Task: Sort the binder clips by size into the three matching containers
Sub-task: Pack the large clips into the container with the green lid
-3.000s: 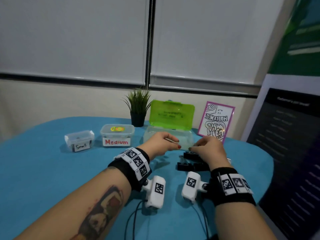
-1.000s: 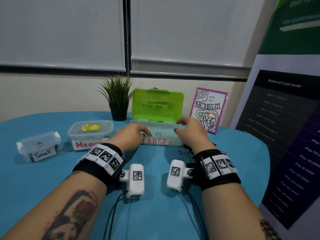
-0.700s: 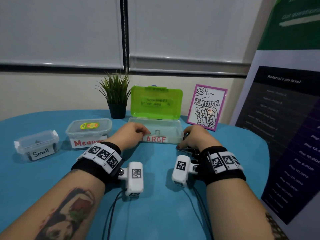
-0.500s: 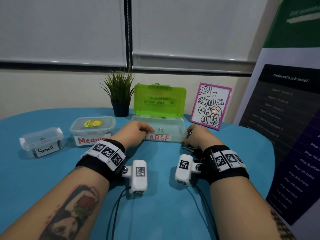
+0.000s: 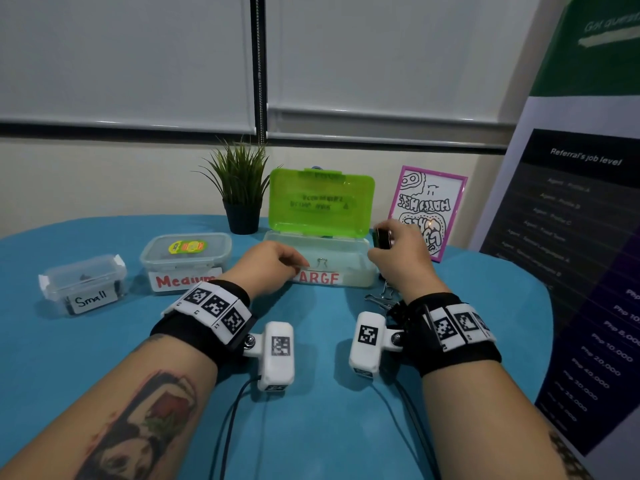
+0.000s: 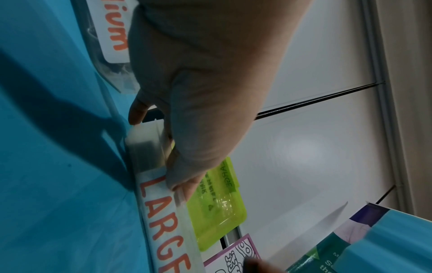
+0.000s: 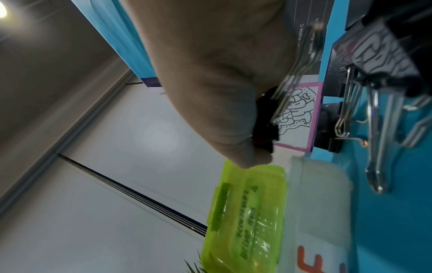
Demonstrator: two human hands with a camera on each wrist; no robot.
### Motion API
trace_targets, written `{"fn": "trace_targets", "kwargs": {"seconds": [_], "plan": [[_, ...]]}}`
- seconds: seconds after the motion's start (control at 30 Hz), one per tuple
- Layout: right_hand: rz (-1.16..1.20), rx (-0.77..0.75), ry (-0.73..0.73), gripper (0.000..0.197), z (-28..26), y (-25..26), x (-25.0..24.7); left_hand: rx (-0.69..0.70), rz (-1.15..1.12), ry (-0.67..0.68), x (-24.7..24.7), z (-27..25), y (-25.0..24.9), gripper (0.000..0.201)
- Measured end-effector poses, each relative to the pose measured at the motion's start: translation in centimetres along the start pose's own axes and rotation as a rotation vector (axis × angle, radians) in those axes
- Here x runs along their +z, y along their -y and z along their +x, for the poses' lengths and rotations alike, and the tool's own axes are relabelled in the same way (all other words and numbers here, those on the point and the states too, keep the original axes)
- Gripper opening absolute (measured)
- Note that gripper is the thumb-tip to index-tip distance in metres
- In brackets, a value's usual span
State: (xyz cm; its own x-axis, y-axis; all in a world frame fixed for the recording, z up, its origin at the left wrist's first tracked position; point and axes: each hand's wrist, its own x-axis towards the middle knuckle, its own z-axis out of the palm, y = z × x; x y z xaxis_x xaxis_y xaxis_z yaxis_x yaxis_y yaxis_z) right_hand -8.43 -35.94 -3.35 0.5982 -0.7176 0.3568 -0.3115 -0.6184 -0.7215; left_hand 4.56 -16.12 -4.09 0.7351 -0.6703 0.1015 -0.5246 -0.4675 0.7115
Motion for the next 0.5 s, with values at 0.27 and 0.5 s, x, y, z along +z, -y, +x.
{"fn": "trace_targets", "kwargs": {"seconds": [0.27, 0.5], "plan": [[-0.088, -0.209, 0.3, 0.042, -1.0, 1.0, 1.4, -0.018, 0.06, -0.033, -0.2, 0.0, 0.2, 0.011], [0.051, -0.123, 0.252, 0.02, -0.8, 0.9, 1.5, -0.008, 0.043, -0.054, -0.2, -0.3, 0.1, 0.018]]}}
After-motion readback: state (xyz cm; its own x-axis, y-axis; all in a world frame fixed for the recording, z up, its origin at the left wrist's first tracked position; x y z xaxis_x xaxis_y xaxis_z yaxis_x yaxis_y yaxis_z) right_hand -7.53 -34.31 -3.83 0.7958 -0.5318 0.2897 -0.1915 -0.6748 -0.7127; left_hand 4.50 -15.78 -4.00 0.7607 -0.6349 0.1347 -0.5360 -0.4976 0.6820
